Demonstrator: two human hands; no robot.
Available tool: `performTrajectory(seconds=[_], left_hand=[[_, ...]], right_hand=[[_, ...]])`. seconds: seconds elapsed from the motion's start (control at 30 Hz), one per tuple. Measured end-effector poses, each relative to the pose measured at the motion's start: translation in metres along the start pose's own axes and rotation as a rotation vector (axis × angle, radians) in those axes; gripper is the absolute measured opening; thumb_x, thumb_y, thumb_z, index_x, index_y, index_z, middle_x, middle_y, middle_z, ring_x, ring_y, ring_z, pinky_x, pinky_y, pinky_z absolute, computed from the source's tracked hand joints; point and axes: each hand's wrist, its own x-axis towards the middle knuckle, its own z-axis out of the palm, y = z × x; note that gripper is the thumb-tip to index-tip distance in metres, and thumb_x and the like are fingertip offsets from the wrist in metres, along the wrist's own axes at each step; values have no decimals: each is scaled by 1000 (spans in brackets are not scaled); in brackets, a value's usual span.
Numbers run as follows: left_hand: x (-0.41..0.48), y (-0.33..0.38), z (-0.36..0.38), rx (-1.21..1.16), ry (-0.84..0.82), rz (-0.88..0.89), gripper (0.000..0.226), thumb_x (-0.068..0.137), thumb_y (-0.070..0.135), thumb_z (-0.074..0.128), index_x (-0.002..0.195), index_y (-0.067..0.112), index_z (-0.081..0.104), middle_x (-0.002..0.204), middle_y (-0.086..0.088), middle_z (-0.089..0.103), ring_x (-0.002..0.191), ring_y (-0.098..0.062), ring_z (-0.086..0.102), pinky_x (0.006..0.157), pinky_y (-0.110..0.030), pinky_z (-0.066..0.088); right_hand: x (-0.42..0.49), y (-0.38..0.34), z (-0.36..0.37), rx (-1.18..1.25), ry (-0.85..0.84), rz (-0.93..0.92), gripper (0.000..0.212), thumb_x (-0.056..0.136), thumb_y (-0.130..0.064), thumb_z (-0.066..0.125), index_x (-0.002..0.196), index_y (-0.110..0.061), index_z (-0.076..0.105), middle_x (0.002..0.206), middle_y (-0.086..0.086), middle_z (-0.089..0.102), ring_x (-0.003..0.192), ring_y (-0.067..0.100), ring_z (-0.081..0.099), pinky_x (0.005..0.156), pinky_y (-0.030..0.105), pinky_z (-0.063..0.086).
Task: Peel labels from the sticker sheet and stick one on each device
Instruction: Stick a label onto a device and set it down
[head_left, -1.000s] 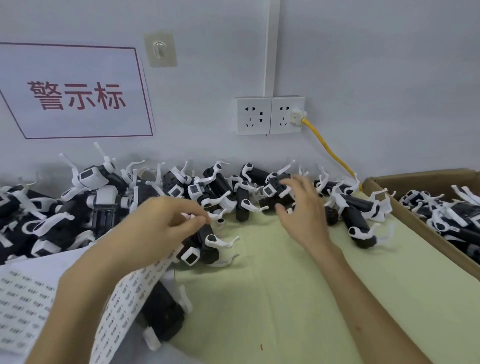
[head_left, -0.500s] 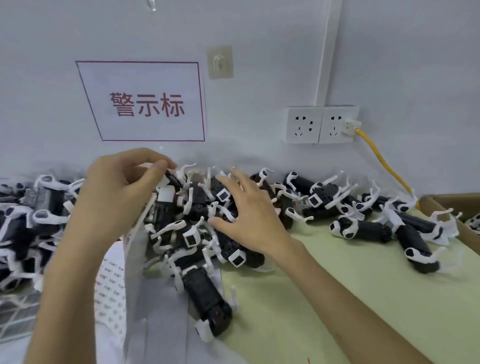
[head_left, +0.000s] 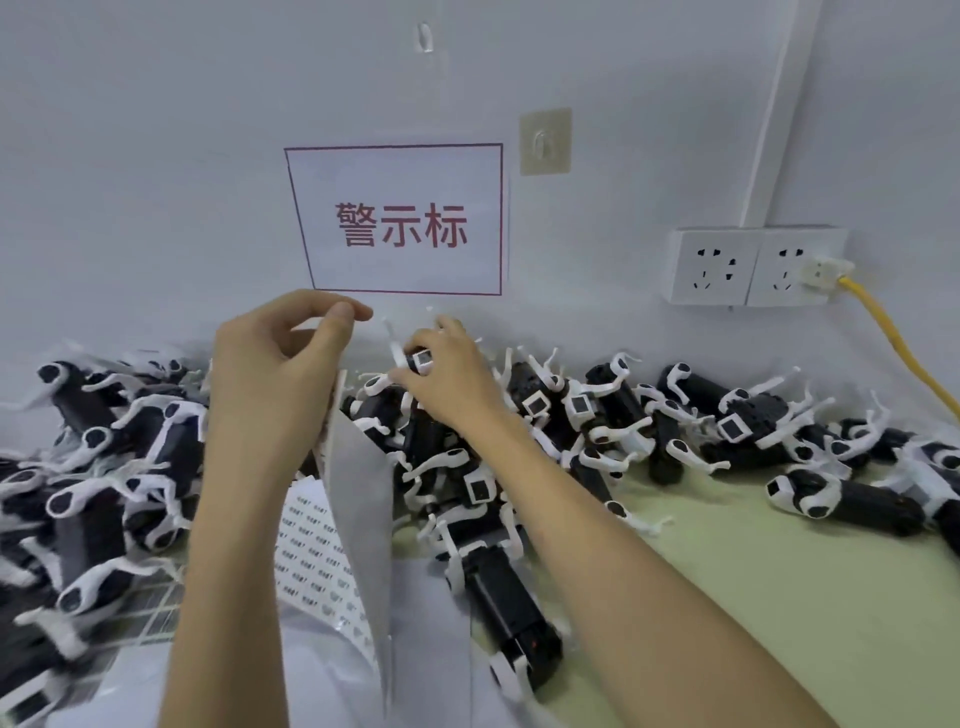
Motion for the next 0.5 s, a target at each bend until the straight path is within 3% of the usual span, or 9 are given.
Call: performTrajectory(seconds=[0.07,0.13,0.2,0.3,0.4,0.5], left_hand=[[1,-1,4,-13,-7,-2,20,100,22,60,89,25,76,39,10,32,38,-8,20,39,-19,17],[0,1,13,-30,-29,-9,20,100,23,60,88,26,76,39,11,34,37,-7,21,38,-19,19],[-3,4,24,-48,-73,-15,20,100,24,60,88,28,76,43,8,38,39,-10,25,38,-19,20],[-8,10,44,-29,-165,-21,22,100,22,59,87,28,75,51,-3,43,44,-14,31,41,-21,26],[-15,20,65,4,-249,-26,25,101,19,55,86,28,74,54,-1,57,46,-11,48,47,-19,39],[-28,36,82,-21,-331,-15,24,102,32,54,87,29,72,70,5,70,66,-12,65,62,-26,49]], right_hand=[[-1,5,-18,154,117,20,29,89,-38,75,109,-17,71,123,3,60,105,15,61,93,33,49],[-5,8,-50,350,291,44,30,89,-40,75,107,-17,70,107,-3,69,90,-2,64,80,19,51],[-17,12,-87,524,386,100,35,88,-45,74,107,-17,66,98,-5,69,82,-5,68,70,15,56],[-48,21,-136,659,334,194,44,88,-56,69,104,-15,63,95,4,72,84,13,75,71,30,63],[-91,30,-168,678,224,243,61,77,-64,67,106,-10,67,97,9,75,88,19,76,69,30,62],[-130,34,-186,693,155,304,70,69,-70,67,108,-11,69,101,14,77,89,23,77,70,32,62]])
